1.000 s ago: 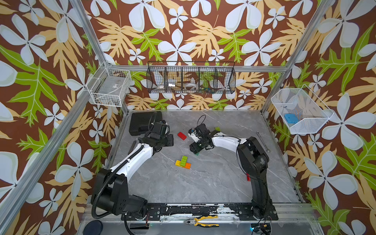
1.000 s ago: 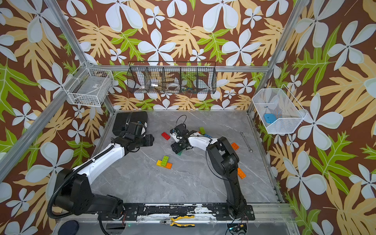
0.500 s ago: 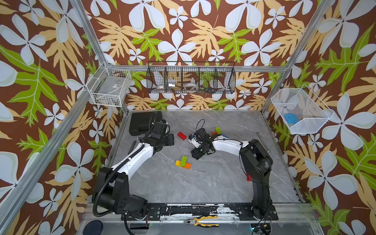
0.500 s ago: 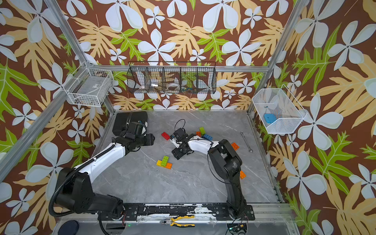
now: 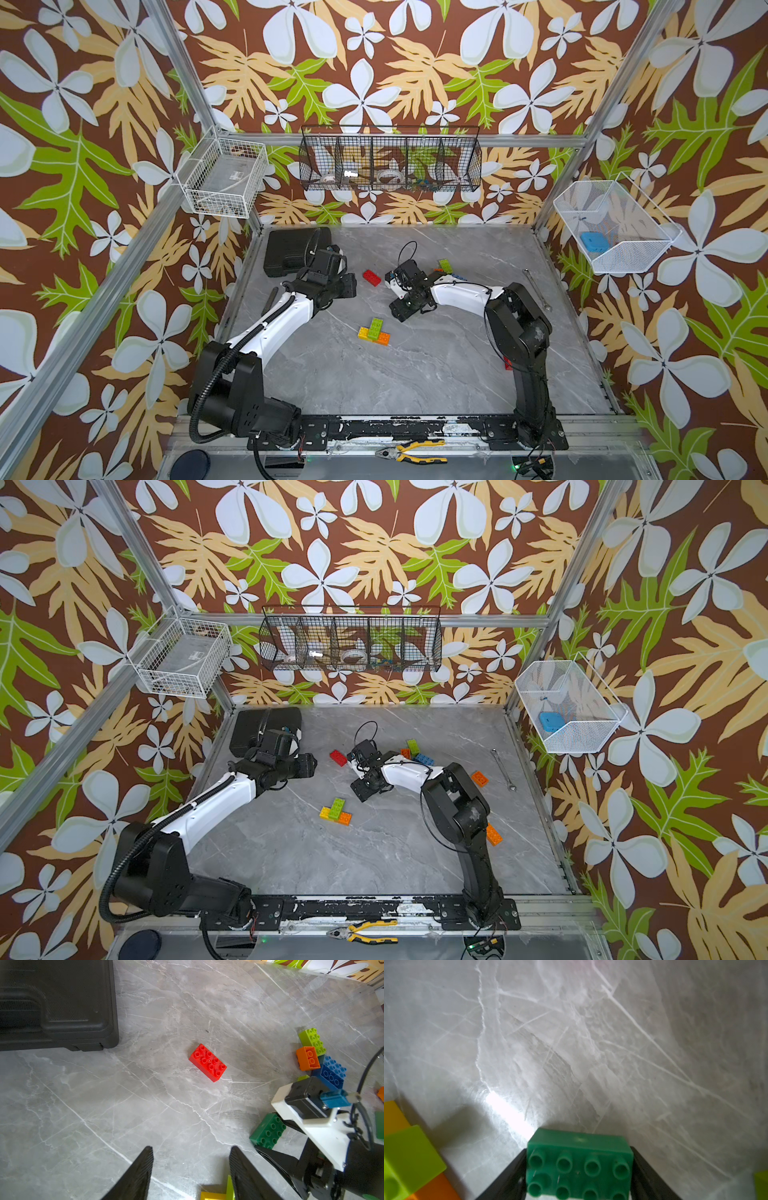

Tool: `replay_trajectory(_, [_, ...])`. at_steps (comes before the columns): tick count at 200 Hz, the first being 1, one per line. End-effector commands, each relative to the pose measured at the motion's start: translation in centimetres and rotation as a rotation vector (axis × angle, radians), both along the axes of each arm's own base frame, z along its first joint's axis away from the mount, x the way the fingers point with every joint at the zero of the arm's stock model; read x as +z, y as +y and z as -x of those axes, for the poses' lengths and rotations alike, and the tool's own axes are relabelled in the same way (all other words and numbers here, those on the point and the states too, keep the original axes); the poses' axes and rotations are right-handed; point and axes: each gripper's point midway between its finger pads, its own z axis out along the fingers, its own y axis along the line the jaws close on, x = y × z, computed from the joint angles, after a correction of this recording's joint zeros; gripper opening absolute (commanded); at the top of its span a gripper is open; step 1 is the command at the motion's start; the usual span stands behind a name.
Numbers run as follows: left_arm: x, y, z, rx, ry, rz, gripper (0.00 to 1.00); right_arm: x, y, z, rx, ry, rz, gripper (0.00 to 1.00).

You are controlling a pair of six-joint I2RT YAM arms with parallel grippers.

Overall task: Assemble a rectangle with lego
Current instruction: Pick up the lego brick from the center of the board, then assemble the lego brick with the lego brick.

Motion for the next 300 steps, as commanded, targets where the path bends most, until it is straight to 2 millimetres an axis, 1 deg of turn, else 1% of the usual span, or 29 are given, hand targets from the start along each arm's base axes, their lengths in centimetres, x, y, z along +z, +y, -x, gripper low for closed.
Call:
replay_trajectory(1, [0.3, -0.1, -0.2, -0.003, -0.020, 0.005, 0.61, 0.0, 0.2, 0.2, -0.027, 0.020, -0.014, 0.71])
replay_trajectory(25, [0.3, -0.1, -0.2, -0.004, -0.020, 0.006, 0.61, 0.1, 0.3, -0.1, -0.045, 0.021, -0.017, 0.69])
replay_trajectory(55, [0.4, 0.1, -0.1, 0.002, -0.023, 0.004, 0.61, -0.1, 0.1, -0.1, -0.051, 0.024, 0.000, 0.62])
replay_trajectory(69, [0.8, 0.1, -0.1, 0.005, -0.029, 0.004, 0.61, 0.0, 0.1, -0.1, -0.048, 0.021, 0.002, 0.59])
replay_trajectory(83, [1.0, 0.3, 0.2, 0.012, -0.030, 0.004, 0.61, 0.9, 0.1, -0.2, -0.043, 0.000, -0.005, 0.58])
replay_trajectory(97, [1.1, 0.5, 0.7, 0.023, -0.025, 0.010, 0.61, 2.4, 0.2, -0.1, -0.025, -0.028, -0.023, 0.56])
replay_trajectory(111, [1.0, 0.7, 1.4, 0.032, -0.016, 0.019, 0.60, 4.1, 0.4, 0.5, 0.016, -0.046, -0.040, 0.55])
replay_trajectory(124, [0.5, 1.2, 2.3, 0.054, 0.000, 0.018, 0.60, 5.2, 0.6, 1.5, 0.065, -0.055, -0.035, 0.53])
replay_trajectory(142, [-0.4, 2.3, 3.3, 0.101, 0.033, 0.017, 0.60, 6.6, 1.6, 3.4, 0.159, -0.064, -0.026, 0.51])
replay_trajectory(151, [-0.9, 3.0, 3.8, 0.132, 0.051, 0.026, 0.60, 7.3, 2.6, 4.3, 0.206, -0.069, -0.030, 0.50])
replay_trajectory(165, [-1.3, 4.4, 4.4, 0.191, 0.066, 0.059, 0.60, 8.5, 4.6, 5.8, 0.293, -0.081, -0.040, 0.49])
replay_trajectory(182, [-1.6, 6.0, 4.9, 0.259, 0.065, 0.122, 0.60, 9.1, 7.0, 7.1, 0.391, -0.097, -0.023, 0.49])
replay_trajectory(200, [-2.0, 7.8, 5.4, 0.318, 0.065, 0.175, 0.60, 8.9, 9.3, 8.2, 0.491, -0.117, -0.003, 0.48])
replay_trajectory(214, [-2.1, 9.0, 5.6, 0.348, 0.063, 0.194, 0.60, 8.6, 10.8, 8.6, 0.551, -0.120, 0.011, 0.48])
replay_trajectory(228, [-2.0, 9.6, 5.7, 0.363, 0.057, 0.197, 0.59, 8.1, 11.9, 9.0, 0.606, -0.115, 0.037, 0.49])
replay_trajectory(243, [-2.0, 9.9, 5.6, 0.366, 0.053, 0.193, 0.59, 7.7, 12.8, 9.2, 0.653, -0.126, 0.066, 0.50])
replay_trajectory(268, [-2.4, 9.7, 5.6, 0.360, 0.060, 0.197, 0.59, 7.1, 13.8, 8.7, 0.687, -0.139, 0.098, 0.52])
replay_trajectory(300, [-2.6, 9.6, 5.6, 0.351, 0.064, 0.198, 0.59, 5.7, 13.6, 8.5, 0.706, -0.124, 0.140, 0.52])
